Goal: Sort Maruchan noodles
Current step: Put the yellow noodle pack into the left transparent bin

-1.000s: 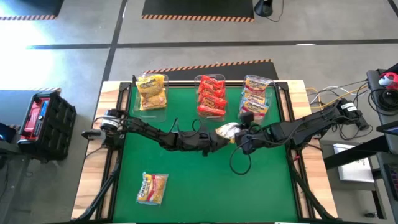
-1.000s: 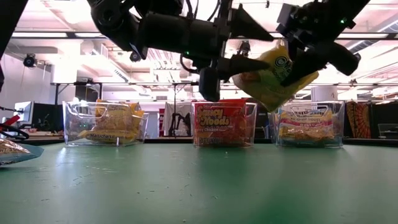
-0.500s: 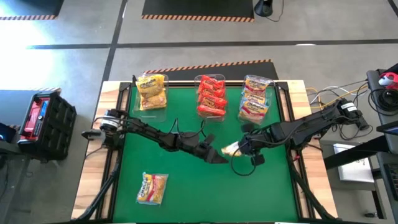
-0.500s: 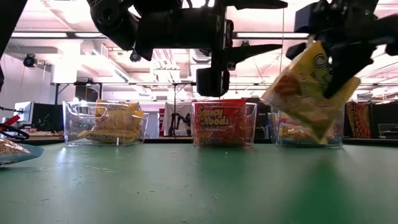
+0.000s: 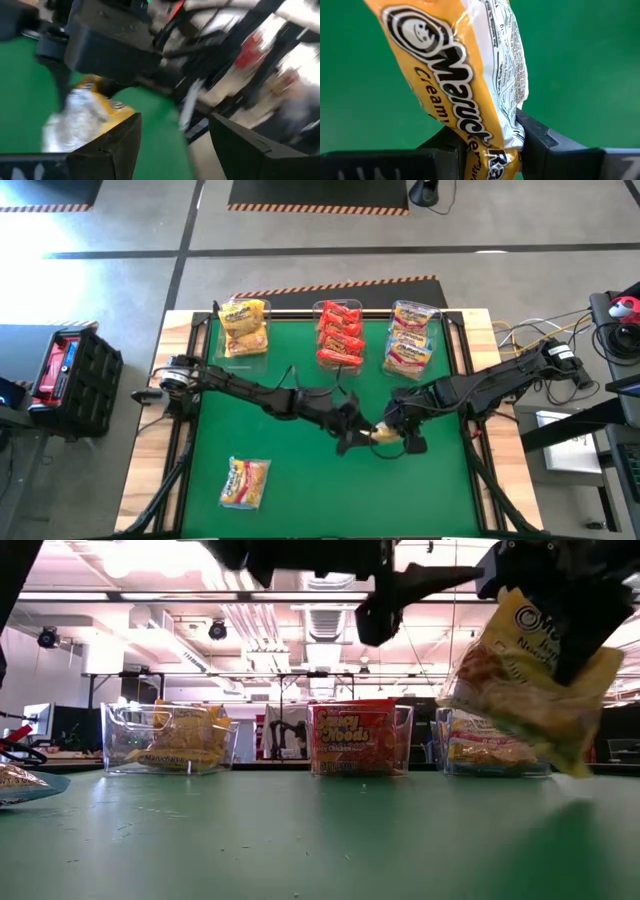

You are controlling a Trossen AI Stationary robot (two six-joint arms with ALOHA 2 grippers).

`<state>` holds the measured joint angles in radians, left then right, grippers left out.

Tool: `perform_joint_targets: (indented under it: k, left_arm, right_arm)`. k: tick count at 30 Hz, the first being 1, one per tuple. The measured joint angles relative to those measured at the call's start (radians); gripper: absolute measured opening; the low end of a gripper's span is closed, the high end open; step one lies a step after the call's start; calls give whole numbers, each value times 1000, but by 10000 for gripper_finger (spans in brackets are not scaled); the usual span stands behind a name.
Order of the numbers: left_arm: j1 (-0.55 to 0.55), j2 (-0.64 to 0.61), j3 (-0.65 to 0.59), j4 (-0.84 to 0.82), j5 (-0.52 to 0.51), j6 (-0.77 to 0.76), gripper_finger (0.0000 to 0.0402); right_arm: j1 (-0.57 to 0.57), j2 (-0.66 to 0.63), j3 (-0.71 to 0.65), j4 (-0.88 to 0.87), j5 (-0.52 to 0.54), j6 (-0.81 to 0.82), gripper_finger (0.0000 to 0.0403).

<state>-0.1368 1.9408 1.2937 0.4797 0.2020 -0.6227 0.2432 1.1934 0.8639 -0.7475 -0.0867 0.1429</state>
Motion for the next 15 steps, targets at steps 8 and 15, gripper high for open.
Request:
perform_joint_targets:
  k: [8, 15]
  left_arm:
    - [-11, 6, 347, -797, -125, 375, 213]
    - [-30, 21, 394, -863, -157, 460, 213]
  right_arm:
    - [0, 0, 0, 4, -104, 250, 112]
    - [0, 0, 0, 128, -97, 315, 108]
